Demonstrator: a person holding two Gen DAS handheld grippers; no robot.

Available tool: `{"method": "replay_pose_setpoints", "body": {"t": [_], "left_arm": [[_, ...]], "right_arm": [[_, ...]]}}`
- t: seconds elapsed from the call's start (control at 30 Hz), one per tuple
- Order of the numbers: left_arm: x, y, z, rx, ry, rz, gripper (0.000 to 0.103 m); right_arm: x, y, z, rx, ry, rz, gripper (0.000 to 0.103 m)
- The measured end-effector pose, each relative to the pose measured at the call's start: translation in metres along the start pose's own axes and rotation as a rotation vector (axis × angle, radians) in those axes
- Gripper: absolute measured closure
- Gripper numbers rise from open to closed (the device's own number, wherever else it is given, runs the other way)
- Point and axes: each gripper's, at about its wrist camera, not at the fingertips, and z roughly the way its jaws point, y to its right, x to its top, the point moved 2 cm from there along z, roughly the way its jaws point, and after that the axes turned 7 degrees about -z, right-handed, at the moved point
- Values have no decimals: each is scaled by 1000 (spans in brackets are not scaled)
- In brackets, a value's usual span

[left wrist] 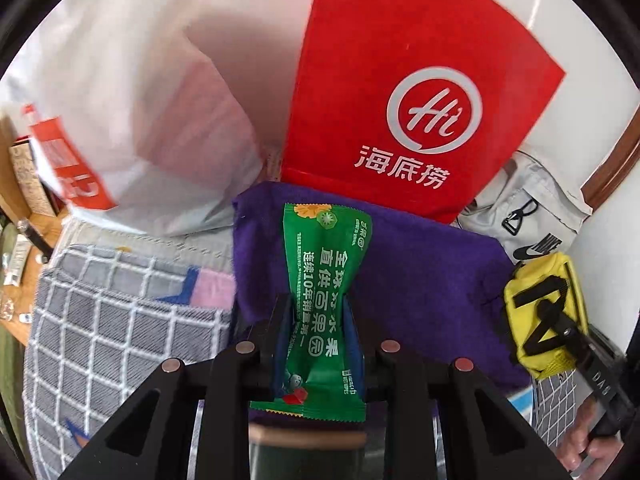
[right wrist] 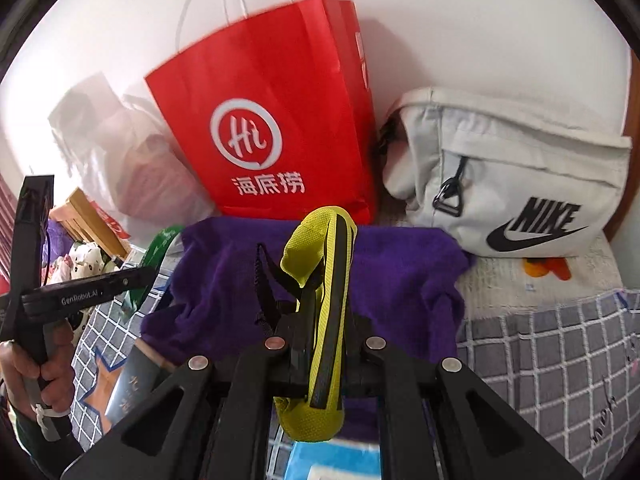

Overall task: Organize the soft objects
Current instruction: 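Carry pouch and packet onto the purple towel and open both tools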

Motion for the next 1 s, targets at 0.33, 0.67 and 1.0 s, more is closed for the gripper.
{"method": "replay_pose_setpoints", "body": {"t": [0.33,0.67,1.0], "left_arm": [[13,-6,57,-35,-110,-37,78],[11,0,80,-50,-154,-35,76],[17,2,82,-48,-145,-52,58]], "right_arm": [[-7,19,59,2,-120,27,93],[-19,28,83,25,-210,65,88],[-7,30,56,-29,-111,7,38]]}}
